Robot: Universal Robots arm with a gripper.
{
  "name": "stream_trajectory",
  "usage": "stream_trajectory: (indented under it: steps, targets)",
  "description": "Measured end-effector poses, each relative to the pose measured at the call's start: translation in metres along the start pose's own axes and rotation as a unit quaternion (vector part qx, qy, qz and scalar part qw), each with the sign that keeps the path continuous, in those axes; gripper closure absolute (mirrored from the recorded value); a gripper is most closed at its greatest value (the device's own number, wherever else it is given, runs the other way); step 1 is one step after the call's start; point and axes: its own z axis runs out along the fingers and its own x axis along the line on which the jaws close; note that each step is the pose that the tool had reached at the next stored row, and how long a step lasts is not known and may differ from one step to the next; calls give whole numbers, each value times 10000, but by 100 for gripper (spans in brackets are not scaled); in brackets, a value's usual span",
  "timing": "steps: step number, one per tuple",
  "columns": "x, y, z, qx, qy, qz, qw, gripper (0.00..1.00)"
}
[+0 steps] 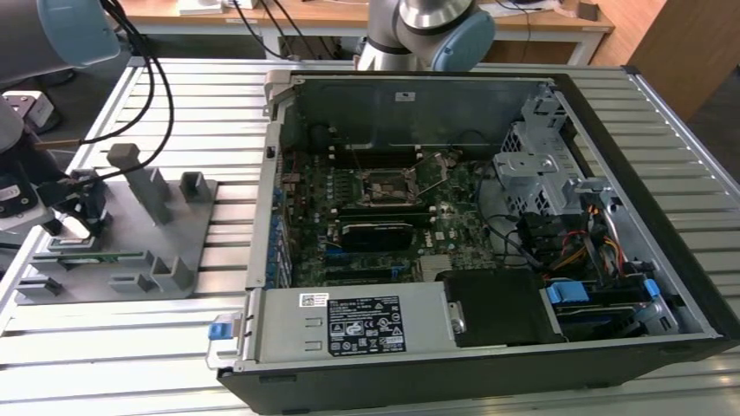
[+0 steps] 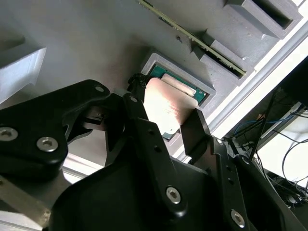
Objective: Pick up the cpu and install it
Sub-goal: 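Pick up the cpu and move it towards the insertion slot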
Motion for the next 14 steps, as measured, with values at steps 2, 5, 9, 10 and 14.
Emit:
stream_trajectory:
  steps: [2,5,9,10,14]
  targets:
    - [1,1,-18,0,1,0,10000,46]
    - [2,2,-53,1,2,0,10000,46]
    - [2,4,-97,1,1,0,10000,46]
    - [3,4,-109,1,1,0,10000,46]
    - [3,6,-156,5,1,0,10000,46]
